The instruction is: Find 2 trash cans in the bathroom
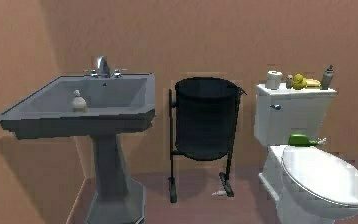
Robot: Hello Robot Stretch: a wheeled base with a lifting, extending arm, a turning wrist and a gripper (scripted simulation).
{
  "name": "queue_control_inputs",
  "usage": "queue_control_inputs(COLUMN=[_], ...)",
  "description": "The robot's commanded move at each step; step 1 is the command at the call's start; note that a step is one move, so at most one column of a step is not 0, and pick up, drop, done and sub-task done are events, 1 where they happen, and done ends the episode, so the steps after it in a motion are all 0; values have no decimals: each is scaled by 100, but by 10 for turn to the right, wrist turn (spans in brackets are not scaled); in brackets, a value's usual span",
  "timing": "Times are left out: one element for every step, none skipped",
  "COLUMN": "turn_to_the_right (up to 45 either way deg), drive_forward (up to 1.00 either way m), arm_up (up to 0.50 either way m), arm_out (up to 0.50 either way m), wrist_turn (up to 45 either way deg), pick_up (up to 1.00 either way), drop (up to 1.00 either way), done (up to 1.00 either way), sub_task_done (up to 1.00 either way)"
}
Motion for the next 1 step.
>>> queue_control_inputs(turn_to_the_right=[0], drive_forward=[30], arm_up=[0], arm_out=[0], wrist_turn=[0], pick_up=[0], drop=[0], done=[0], sub_task_done=[0])
